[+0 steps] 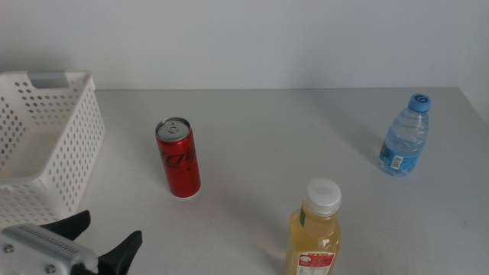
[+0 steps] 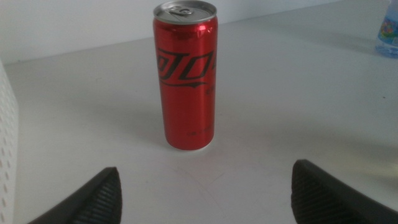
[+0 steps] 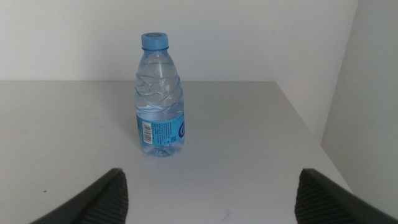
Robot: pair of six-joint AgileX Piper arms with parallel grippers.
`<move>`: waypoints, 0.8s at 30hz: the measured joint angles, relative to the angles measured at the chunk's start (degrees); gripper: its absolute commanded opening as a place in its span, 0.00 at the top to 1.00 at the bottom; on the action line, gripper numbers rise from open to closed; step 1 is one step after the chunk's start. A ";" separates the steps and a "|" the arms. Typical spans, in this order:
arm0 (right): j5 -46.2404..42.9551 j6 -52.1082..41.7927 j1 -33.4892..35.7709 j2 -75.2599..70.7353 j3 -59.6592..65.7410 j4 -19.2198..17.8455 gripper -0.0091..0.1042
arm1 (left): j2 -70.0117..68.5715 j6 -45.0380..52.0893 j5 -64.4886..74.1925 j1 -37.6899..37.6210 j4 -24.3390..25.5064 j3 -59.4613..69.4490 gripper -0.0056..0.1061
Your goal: Use arms to grab the bottles and put them into the dustbin to the left of the table.
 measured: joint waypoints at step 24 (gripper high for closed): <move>0.00 0.00 0.00 0.00 0.00 0.00 0.26 | 37.69 -1.14 -35.17 -0.63 -2.41 -0.68 0.11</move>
